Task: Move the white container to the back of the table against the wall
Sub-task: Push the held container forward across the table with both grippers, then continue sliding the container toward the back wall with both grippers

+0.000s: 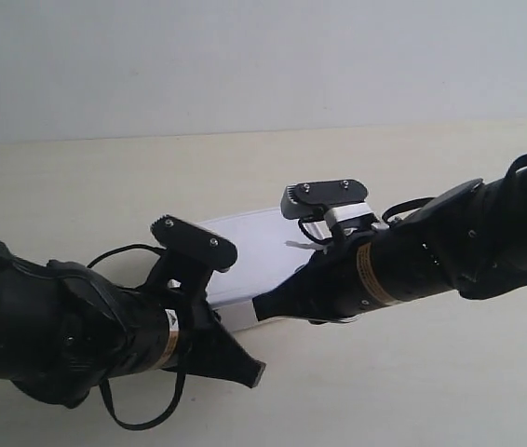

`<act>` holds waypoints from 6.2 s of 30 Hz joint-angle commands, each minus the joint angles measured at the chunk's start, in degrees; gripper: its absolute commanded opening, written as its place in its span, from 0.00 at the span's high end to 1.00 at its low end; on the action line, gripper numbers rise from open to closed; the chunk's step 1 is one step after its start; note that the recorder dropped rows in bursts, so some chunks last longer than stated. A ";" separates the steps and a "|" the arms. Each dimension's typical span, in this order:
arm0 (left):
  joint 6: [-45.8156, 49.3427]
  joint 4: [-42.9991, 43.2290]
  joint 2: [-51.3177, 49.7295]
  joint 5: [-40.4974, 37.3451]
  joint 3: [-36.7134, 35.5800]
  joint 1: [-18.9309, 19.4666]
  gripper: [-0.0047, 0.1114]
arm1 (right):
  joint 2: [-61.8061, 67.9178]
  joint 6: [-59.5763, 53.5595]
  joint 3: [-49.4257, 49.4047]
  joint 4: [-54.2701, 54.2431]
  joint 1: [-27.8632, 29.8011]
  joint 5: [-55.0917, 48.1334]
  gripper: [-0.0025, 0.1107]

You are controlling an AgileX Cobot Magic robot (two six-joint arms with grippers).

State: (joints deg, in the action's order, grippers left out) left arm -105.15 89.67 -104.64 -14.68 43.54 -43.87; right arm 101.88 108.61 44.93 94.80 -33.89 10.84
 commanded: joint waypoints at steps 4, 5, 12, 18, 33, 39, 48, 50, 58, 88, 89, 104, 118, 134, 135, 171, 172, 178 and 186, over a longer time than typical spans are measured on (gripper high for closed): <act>-0.39 0.50 -2.24 -1.01 1.73 3.11 0.96 | 0.14 -0.10 0.85 0.18 -0.11 -3.52 0.98; -0.39 1.07 -2.71 -0.84 1.97 3.71 0.96 | 0.14 -0.20 1.06 0.18 -0.11 -3.52 0.98; -0.39 1.48 -3.85 0.39 3.06 6.24 0.96 | 0.19 -0.20 2.83 0.18 -0.11 -3.42 0.98; -0.39 2.93 -3.85 0.39 4.20 6.23 0.96 | 2.25 -0.20 4.38 0.18 -0.11 -1.47 0.98; -0.25 4.72 -3.98 1.57 6.73 9.73 0.96 | 7.67 -0.05 9.94 0.06 -0.11 -3.74 0.98; 0.07 5.44 -3.98 3.40 8.33 11.55 0.96 | 8.33 0.56 12.39 0.08 -0.11 -3.98 0.98; 0.07 5.67 -7.59 4.70 11.19 13.13 0.96 | 10.75 0.95 14.80 0.40 -0.11 -5.25 0.98; 0.07 5.67 -8.47 4.70 11.78 13.26 0.96 | 11.18 0.95 15.29 0.40 -0.11 -5.67 0.98; 0.18 5.88 -10.05 4.44 14.20 14.19 0.96 | 13.09 0.84 17.15 0.40 0.00 -7.95 0.98; 0.18 7.62 -15.34 4.28 19.79 18.63 0.96 | 20.03 0.73 24.42 1.47 4.68 -9.27 0.98; 0.28 7.62 -15.34 4.28 20.29 18.92 0.96 | 20.32 0.18 24.79 1.58 4.68 -9.60 0.98; 0.43 9.11 -19.51 4.13 27.49 20.75 0.96 | 22.86 -0.54 30.01 3.27 7.52 -8.41 0.98; 0.43 9.42 -20.03 6.81 29.84 23.33 0.96 | 25.93 -0.56 35.03 4.95 8.87 -4.90 0.98; 1.45 10.28 -20.84 5.92 33.11 23.59 0.96 | 29.00 -0.56 38.90 5.15 8.95 -4.90 0.98; 1.45 10.28 -21.37 6.06 33.60 23.84 0.96 | 29.00 -0.56 38.90 5.15 8.95 -4.90 0.98; 1.49 10.28 -27.50 8.15 41.78 25.32 0.96 | 34.43 -3.61 46.52 5.15 11.03 -3.70 0.98; 1.49 10.28 -27.75 8.15 42.17 25.44 0.96 | 34.79 -3.61 46.99 5.15 11.03 -3.70 0.98; 1.73 10.28 -28.99 8.22 43.22 26.51 0.96 | 35.03 -4.14 48.29 5.15 11.03 -3.77 0.98; 2.78 10.28 -29.21 8.55 44.60 26.77 0.96 | 36.41 -4.23 50.66 5.15 11.03 -3.77 0.98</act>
State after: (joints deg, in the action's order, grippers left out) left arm -102.83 99.95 -133.97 -6.33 87.24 -17.25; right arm 137.40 104.81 94.72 99.67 -23.05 7.20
